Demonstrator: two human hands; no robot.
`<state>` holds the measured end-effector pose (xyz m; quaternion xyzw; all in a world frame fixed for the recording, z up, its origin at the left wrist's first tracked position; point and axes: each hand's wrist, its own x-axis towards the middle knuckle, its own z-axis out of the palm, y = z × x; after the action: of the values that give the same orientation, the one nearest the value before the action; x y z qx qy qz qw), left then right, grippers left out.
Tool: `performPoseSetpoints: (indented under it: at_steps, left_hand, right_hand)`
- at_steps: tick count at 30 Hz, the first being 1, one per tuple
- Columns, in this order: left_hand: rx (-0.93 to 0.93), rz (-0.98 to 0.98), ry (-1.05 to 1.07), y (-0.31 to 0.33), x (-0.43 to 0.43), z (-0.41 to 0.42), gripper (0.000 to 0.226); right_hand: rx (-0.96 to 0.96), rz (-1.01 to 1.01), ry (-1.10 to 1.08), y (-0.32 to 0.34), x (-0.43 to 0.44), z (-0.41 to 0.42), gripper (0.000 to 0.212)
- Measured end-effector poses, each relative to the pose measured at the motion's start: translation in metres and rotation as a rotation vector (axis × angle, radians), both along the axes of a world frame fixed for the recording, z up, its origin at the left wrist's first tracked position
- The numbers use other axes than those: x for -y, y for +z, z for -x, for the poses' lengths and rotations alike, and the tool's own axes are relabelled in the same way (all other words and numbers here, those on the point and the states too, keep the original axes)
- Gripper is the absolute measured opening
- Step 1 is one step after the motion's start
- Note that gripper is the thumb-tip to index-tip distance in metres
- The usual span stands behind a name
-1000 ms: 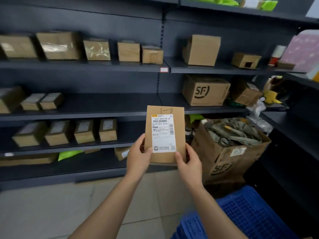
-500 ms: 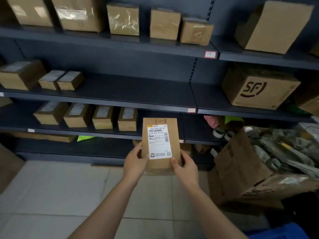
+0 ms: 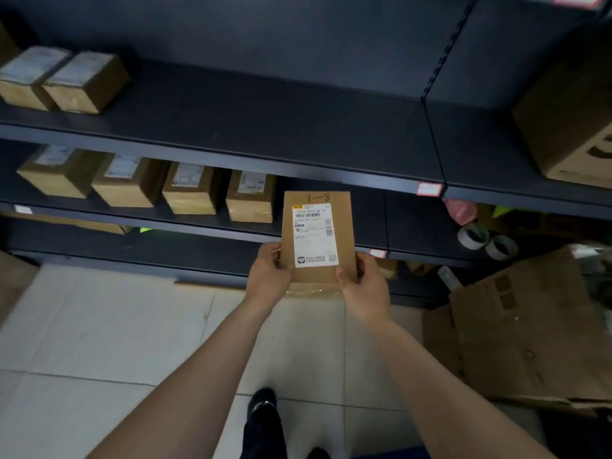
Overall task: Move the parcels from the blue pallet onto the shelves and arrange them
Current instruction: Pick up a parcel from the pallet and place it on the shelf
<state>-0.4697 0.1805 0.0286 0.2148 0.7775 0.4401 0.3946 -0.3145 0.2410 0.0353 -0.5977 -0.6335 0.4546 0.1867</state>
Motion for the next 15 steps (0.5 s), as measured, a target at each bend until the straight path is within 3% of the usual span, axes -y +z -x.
performPoseSetpoints:
  at_steps: [5, 15]
  left_hand:
    - [-0.03, 0.034, -0.092, -0.045, -0.057, 0.047, 0.047]
    - [-0.031, -0.151, -0.146, -0.154, -0.145, 0.097, 0.058]
  right_hand:
    - [-0.02, 0.04, -0.015, -0.049, -0.053, 0.043, 0.04]
    - [-0.172, 0.03, 0.127, -0.162, -0.147, 0.086, 0.041]
